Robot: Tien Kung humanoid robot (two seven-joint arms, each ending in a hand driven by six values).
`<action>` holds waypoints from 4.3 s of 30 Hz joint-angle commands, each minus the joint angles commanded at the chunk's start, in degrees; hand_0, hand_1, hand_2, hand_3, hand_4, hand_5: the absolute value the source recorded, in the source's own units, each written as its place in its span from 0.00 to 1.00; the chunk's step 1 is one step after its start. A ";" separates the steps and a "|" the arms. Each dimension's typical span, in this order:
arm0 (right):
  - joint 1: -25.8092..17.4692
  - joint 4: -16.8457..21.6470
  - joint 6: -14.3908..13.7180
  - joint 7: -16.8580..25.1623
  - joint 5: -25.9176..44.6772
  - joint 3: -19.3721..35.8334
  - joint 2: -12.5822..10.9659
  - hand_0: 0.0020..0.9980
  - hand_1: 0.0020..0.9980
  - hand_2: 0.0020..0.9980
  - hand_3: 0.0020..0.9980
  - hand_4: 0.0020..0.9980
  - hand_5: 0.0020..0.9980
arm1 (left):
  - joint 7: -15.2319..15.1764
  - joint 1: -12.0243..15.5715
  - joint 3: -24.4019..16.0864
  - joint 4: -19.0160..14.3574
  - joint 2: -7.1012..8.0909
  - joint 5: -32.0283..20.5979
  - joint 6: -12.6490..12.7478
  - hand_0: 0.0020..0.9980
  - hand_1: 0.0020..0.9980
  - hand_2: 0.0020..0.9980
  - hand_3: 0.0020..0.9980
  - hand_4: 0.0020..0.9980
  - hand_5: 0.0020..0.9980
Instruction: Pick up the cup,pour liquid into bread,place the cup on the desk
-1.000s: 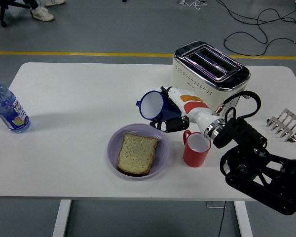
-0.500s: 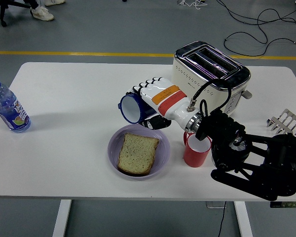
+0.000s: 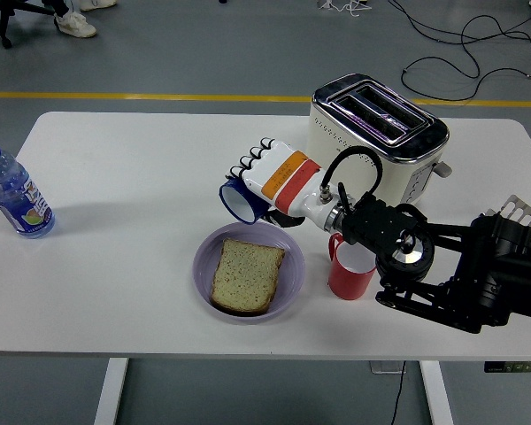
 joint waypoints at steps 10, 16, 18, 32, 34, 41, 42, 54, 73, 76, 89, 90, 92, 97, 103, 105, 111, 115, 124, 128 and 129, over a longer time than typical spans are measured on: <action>0.30 -1.16 0.70 2.99 -1.28 1.75 0.20 0.43 0.37 0.52 0.57 0.60 0.00 | 0.20 -0.06 -0.55 0.00 -0.04 0.74 -0.10 0.66 0.71 0.73 0.62 0.38 0.93; -0.33 -1.05 -1.89 1.84 1.20 -0.10 -0.19 0.43 0.37 0.52 0.57 0.60 0.00 | 0.13 -0.12 -0.22 0.00 -0.06 0.34 -0.10 0.66 0.71 0.73 0.62 0.38 0.93; -1.12 0.03 -1.50 3.24 4.85 1.40 -0.85 0.43 0.37 0.52 0.57 0.60 0.00 | 0.10 -0.08 -0.13 0.00 -0.06 0.24 -0.10 0.66 0.71 0.73 0.62 0.38 0.93; -12.62 13.45 8.11 2.57 35.55 22.23 -5.03 0.44 0.38 0.53 0.57 0.56 0.00 | 0.13 0.30 0.15 0.00 -0.01 0.94 -0.26 0.66 0.71 0.73 0.63 0.38 0.93; -14.51 16.48 8.99 0.61 39.73 25.50 -5.97 0.44 0.38 0.53 0.57 0.56 0.00 | 0.00 0.36 0.40 0.00 0.09 0.54 -0.25 0.66 0.71 0.73 0.63 0.38 0.93; -22.93 25.60 9.67 -3.31 56.26 37.10 -8.88 0.43 0.38 0.53 0.57 0.55 0.00 | 0.00 0.60 -0.13 0.00 0.07 1.18 -0.28 0.66 0.71 0.73 0.63 0.38 0.93; -24.73 26.34 9.66 -3.35 58.20 39.09 -9.00 0.43 0.38 0.53 0.57 0.55 0.00 | -0.02 0.61 0.07 0.00 0.10 1.18 -0.32 0.66 0.71 0.73 0.63 0.38 0.93; -40.31 29.49 0.55 4.14 63.07 55.69 -10.38 0.43 0.37 0.53 0.57 0.54 0.00 | -0.01 0.61 -1.80 0.00 0.14 2.85 -0.25 0.66 0.70 0.73 0.62 0.38 0.93; -58.19 15.54 -8.13 31.14 58.40 63.88 -6.91 0.42 0.37 0.52 0.57 0.50 0.00 | 0.15 0.43 -2.80 0.00 0.21 4.27 -0.40 0.66 0.70 0.72 0.62 0.37 0.94; -59.36 12.83 -7.59 33.33 57.08 64.19 -6.09 0.42 0.36 0.52 0.57 0.50 0.00 | 0.12 0.32 -2.56 0.00 0.23 4.11 -0.41 0.66 0.70 0.72 0.62 0.37 0.94; -61.43 4.56 -6.53 39.47 58.26 62.71 -2.31 0.43 0.36 0.52 0.57 0.50 0.00 | 0.02 0.12 -1.08 0.00 0.30 2.99 -0.41 0.66 0.70 0.72 0.62 0.37 0.94; -61.46 3.68 -6.48 40.23 58.49 62.30 -1.85 0.43 0.36 0.52 0.57 0.50 0.00 | 0.05 0.13 -1.29 0.00 0.28 3.18 -0.43 0.66 0.70 0.72 0.62 0.37 0.94; -61.36 2.24 -6.45 41.32 58.61 61.65 -1.31 0.42 0.36 0.51 0.56 0.52 0.00 | 0.04 0.21 -1.55 0.00 0.23 3.16 -0.42 0.66 0.70 0.72 0.62 0.37 0.94; -60.86 -1.42 -6.52 43.34 59.36 59.70 -0.48 0.42 0.36 0.51 0.56 0.52 0.00 | 0.10 0.21 -1.54 0.00 0.16 3.35 -0.45 0.66 0.70 0.72 0.62 0.37 0.94; -60.31 -4.61 -6.24 45.14 59.95 58.30 0.30 0.42 0.36 0.51 0.56 0.52 0.00 | 0.13 0.14 -1.47 0.00 0.07 3.27 -0.43 0.66 0.70 0.73 0.62 0.37 0.94; -60.11 -5.28 -6.08 45.23 59.88 58.01 0.40 0.42 0.35 0.50 0.56 0.52 0.00 | 0.15 0.04 -1.17 0.00 0.10 3.13 -0.43 0.66 0.70 0.72 0.62 0.37 0.94; -59.79 -7.05 -5.53 45.08 60.34 57.20 0.33 0.43 0.36 0.51 0.56 0.53 0.00 | 0.22 -0.07 -1.37 0.00 0.09 3.40 -0.42 0.66 0.70 0.72 0.62 0.37 0.94; -59.72 -7.64 -5.36 45.00 60.84 56.73 0.44 0.43 0.36 0.51 0.56 0.53 0.00 | 0.23 -0.09 -1.45 0.00 0.05 3.46 -0.39 0.66 0.70 0.72 0.62 0.37 0.94; -59.31 -9.41 -5.29 44.97 60.43 56.39 0.92 0.44 0.36 0.51 0.56 0.54 0.00 | 0.38 -0.03 -1.52 0.00 -0.08 3.79 -0.48 0.66 0.70 0.72 0.62 0.37 0.94; -59.14 -10.30 -5.15 44.98 60.13 56.25 1.12 0.44 0.37 0.51 0.56 0.54 0.00 | 0.37 -0.05 -1.35 0.00 -0.19 3.63 -0.48 0.66 0.70 0.72 0.62 0.37 0.94; -59.04 -10.62 -5.10 45.01 60.15 56.26 1.19 0.44 0.37 0.51 0.56 0.54 0.00 | 0.39 -0.06 -1.30 0.00 -0.22 3.59 -0.49 0.66 0.70 0.72 0.62 0.37 0.94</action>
